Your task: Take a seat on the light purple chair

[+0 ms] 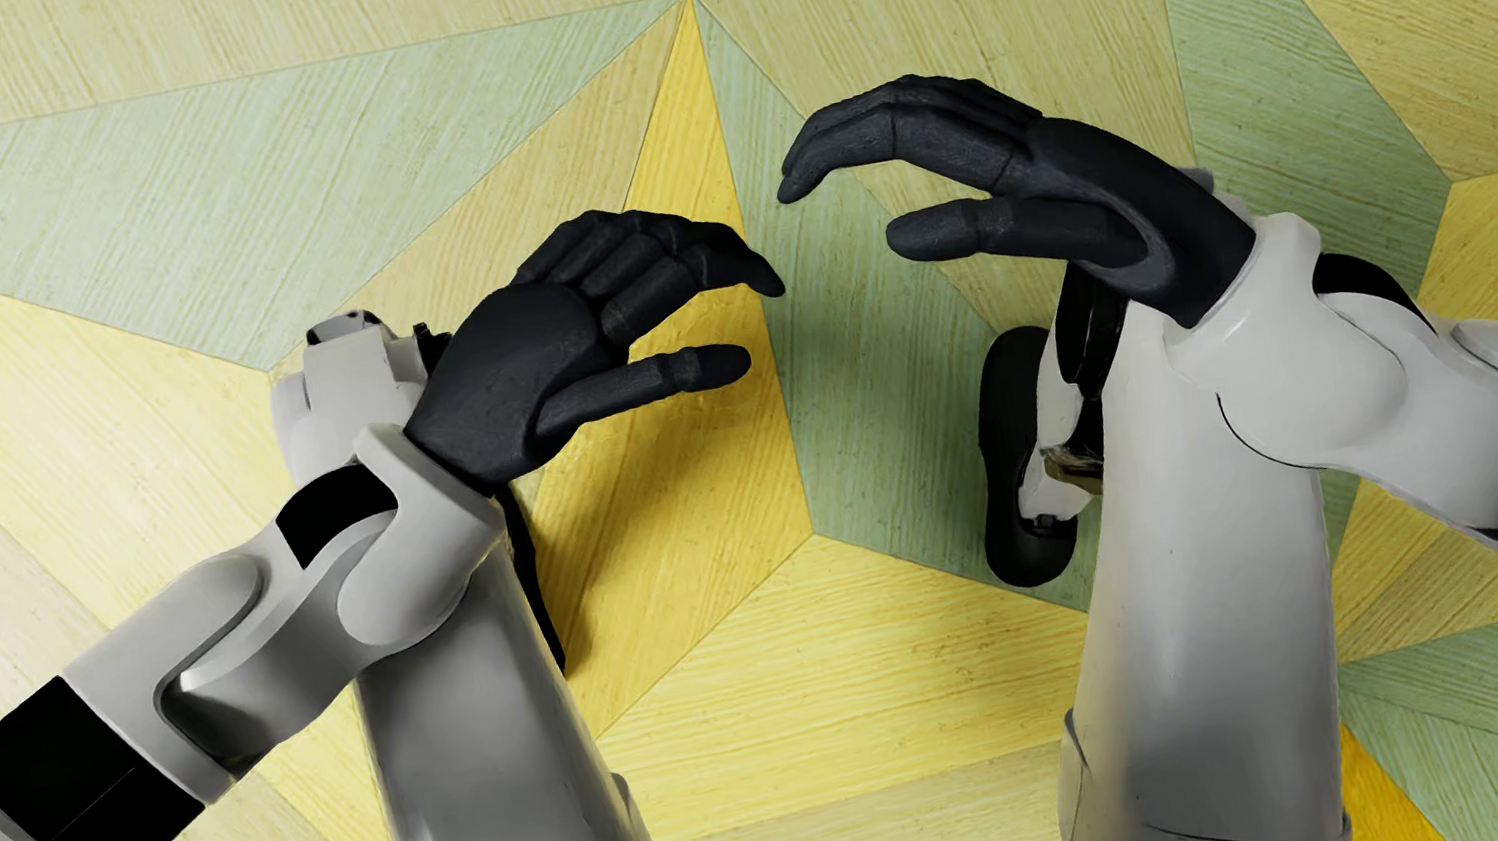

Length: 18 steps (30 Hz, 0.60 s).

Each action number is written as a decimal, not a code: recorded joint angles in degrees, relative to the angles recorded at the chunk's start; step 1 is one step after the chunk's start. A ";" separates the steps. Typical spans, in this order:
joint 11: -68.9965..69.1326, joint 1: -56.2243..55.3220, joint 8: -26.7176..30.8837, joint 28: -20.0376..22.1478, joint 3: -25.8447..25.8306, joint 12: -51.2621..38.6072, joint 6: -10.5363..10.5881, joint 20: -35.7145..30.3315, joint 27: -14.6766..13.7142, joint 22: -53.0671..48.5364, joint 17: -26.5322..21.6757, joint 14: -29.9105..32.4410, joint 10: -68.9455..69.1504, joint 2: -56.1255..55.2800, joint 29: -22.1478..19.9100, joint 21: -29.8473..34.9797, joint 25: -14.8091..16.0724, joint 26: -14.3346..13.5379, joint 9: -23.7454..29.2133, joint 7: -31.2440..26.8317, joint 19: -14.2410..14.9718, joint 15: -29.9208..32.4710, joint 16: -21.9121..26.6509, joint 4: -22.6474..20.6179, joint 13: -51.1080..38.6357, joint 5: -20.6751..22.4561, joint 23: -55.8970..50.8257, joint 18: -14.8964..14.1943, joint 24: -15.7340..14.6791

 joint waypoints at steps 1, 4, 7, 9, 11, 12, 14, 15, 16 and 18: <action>0.20 1.55 0.02 -1.68 0.01 2.34 0.20 2.25 0.56 1.99 1.59 0.75 0.15 1.37 1.44 -1.34 -0.80 0.31 -0.65 0.26 -0.28 0.76 -1.93 0.10 1.97 -0.13 1.86 0.10 0.47; 0.13 6.87 -0.27 -7.00 -0.10 9.55 0.61 9.18 2.54 9.90 9.49 1.99 0.09 6.63 6.06 -6.57 -3.88 1.17 -3.27 0.95 -0.77 1.86 -9.42 0.75 8.43 -0.50 9.48 0.40 2.21; 0.15 11.93 -0.67 -10.66 -0.37 14.65 0.50 14.29 3.47 17.66 19.59 2.51 0.09 11.65 8.40 -13.18 -7.69 1.61 -6.43 1.54 -1.37 2.29 -16.93 1.38 15.09 -0.73 17.26 0.59 3.11; -0.27 14.66 -0.80 -11.80 -0.61 17.28 0.12 17.17 3.99 22.70 27.05 2.93 -0.49 14.12 7.67 -17.26 -8.96 1.70 -8.78 1.89 -1.87 2.56 -21.25 1.50 18.46 -0.54 22.96 0.74 3.55; -0.65 16.95 -0.91 -12.61 -0.86 19.02 -0.14 19.10 4.76 26.67 32.55 3.45 -1.05 16.04 7.09 -19.43 -9.85 2.10 -10.37 2.11 -2.58 2.98 -24.51 1.24 19.91 0.02 27.28 1.17 3.30; -0.76 17.98 -0.96 -12.74 -0.96 19.49 -0.29 19.47 5.09 28.45 34.06 3.66 -1.29 16.80 6.53 -19.40 -9.96 2.34 -11.21 2.23 -3.06 3.20 -25.53 1.11 20.07 0.43 29.26 1.38 2.92; -0.90 20.12 -1.17 -11.52 -1.12 20.22 -0.66 19.77 5.33 31.87 34.91 3.89 -1.67 18.36 5.59 -18.19 -9.46 2.91 -12.64 2.50 -4.12 3.57 -26.62 0.97 19.59 1.45 33.07 1.77 1.89; -0.90 21.03 -1.27 -10.86 -1.18 20.86 -0.85 20.23 5.57 33.33 34.78 4.02 -1.82 19.00 5.40 -17.70 -8.82 3.61 -13.41 2.63 -4.58 3.69 -26.95 0.88 19.58 1.79 34.72 1.93 1.04; -0.91 21.89 -1.35 -9.80 -1.22 21.78 -1.04 21.01 5.74 34.92 34.78 4.10 -1.99 19.62 4.45 -17.54 -7.94 4.17 -14.17 2.78 -4.99 3.79 -27.34 0.86 20.00 2.09 36.32 2.05 -0.06; -0.91 23.12 -1.41 -8.52 -1.17 24.43 -1.24 23.86 6.82 38.78 35.37 4.37 -2.20 20.61 1.99 -19.08 -5.52 6.16 -15.64 2.93 -5.48 3.86 -28.52 0.51 22.06 2.27 40.74 2.34 -2.86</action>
